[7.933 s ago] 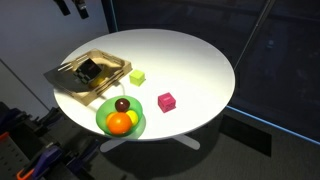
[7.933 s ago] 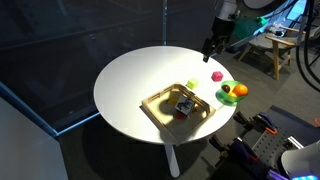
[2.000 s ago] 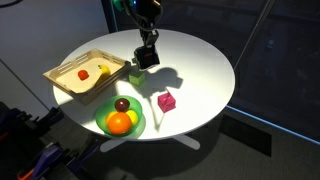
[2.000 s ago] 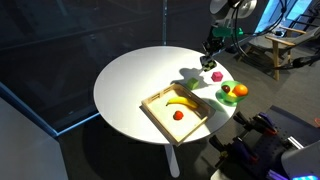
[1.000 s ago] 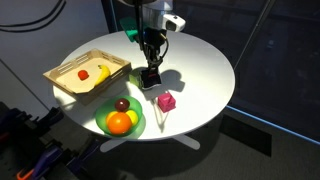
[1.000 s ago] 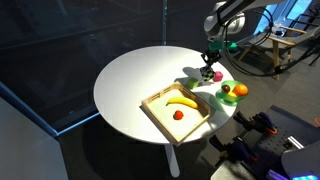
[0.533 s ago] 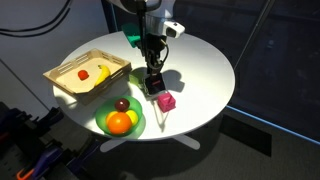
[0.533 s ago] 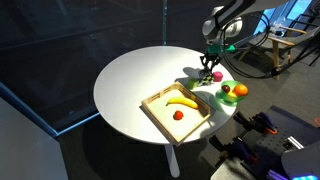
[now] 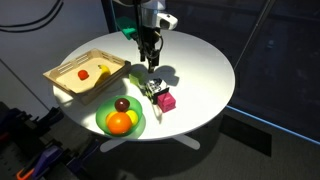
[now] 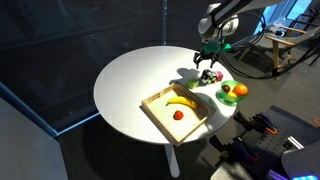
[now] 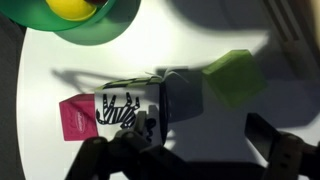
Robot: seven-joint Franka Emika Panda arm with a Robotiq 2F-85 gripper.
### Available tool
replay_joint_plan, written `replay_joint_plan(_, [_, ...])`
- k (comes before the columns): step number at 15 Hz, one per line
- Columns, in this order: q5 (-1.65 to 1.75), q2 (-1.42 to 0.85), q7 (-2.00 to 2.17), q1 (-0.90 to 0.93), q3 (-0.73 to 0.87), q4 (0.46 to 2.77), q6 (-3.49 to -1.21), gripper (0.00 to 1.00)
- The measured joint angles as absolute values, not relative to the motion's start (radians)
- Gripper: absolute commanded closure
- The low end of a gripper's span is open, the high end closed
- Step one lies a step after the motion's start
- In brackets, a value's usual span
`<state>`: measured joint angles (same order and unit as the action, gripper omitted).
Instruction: Pick up the block with the number one on it and put it on the table
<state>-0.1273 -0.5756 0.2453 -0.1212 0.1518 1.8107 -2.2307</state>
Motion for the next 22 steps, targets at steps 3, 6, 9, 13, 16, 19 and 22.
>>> replay_joint_plan(3, [-0.111,-0.539,0.243,-0.086,0.144,1.83,-2.229,0.0])
replay_joint_plan(6, [-0.083,-0.49,0.241,-0.05,0.132,1.867,-2.227,0.0])
replay_joint_plan(9, [-0.039,-0.436,0.233,-0.017,0.117,1.913,-2.221,0.0])
replay_joint_plan(13, [0.016,-0.354,0.211,0.013,0.092,1.979,-2.207,0.0])
replay_joint_plan(16, [0.03,-0.292,0.194,0.023,0.069,2.025,-2.192,0.0])
replay_joint_plan(19, [0.031,-0.232,0.191,0.031,0.05,2.07,-2.179,0.0])
replay_joint_plan(22, [0.031,-0.178,0.191,0.036,0.034,2.104,-2.157,0.0])
